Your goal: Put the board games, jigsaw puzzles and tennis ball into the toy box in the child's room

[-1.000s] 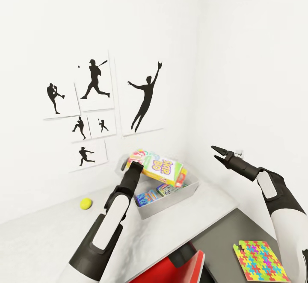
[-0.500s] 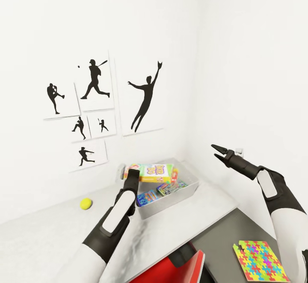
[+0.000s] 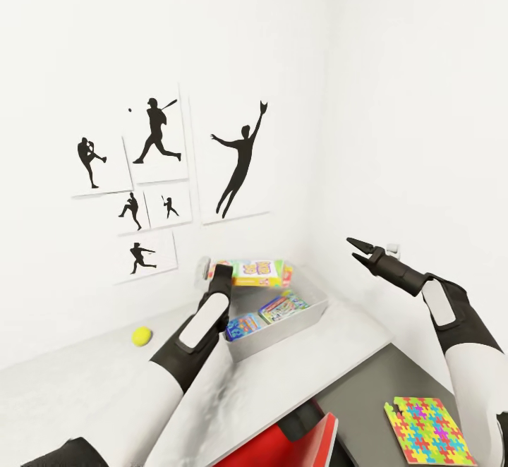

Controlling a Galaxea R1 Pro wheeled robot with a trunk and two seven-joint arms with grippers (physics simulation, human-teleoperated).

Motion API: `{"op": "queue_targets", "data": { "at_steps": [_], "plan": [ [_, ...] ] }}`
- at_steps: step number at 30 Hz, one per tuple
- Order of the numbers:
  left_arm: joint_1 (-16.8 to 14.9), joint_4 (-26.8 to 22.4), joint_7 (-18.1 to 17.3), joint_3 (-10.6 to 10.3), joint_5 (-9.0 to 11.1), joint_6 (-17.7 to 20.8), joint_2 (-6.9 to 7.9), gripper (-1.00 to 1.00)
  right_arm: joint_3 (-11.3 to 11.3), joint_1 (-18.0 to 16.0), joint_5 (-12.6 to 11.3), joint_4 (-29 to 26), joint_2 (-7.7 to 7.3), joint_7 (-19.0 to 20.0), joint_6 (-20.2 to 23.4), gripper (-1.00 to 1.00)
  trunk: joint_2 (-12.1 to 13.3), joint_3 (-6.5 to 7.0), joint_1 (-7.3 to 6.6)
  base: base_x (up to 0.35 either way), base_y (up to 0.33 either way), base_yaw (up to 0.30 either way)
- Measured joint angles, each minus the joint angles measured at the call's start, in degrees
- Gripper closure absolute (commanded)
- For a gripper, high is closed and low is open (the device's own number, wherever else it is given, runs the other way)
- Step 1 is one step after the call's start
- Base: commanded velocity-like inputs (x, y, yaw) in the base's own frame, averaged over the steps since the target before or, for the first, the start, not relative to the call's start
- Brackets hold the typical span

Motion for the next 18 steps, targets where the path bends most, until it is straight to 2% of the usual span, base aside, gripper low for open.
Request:
{"op": "queue_targets", "data": {
  "at_steps": [4, 7, 18],
  "plan": [
    [-0.5, 0.2, 0.0, -3.3, 0.2, -0.1, 0.0, 1.0, 0.0, 0.0, 0.0, 0.0, 0.08, 0.0, 0.0, -1.0, 0.0, 0.0, 0.0, 0.0, 0.0, 0.0],
    [-0.6, 0.5, 0.0, -4.4, 0.2, -0.1, 0.0, 1.0, 0.0, 0.0, 0.0, 0.0, 0.12, 0.0, 0.0, -1.0, 0.0, 0.0, 0.0, 0.0, 0.0, 0.0],
    [-2.2, 3.8, 0.0, -5.2, 0.0, -0.1, 0.0, 1.0, 0.0, 0.0, 0.0, -0.3, 0.14, 0.0, 0.0, -1.0, 0.0, 0.0, 0.0, 0.0, 0.0, 0.0]
  ]
}}
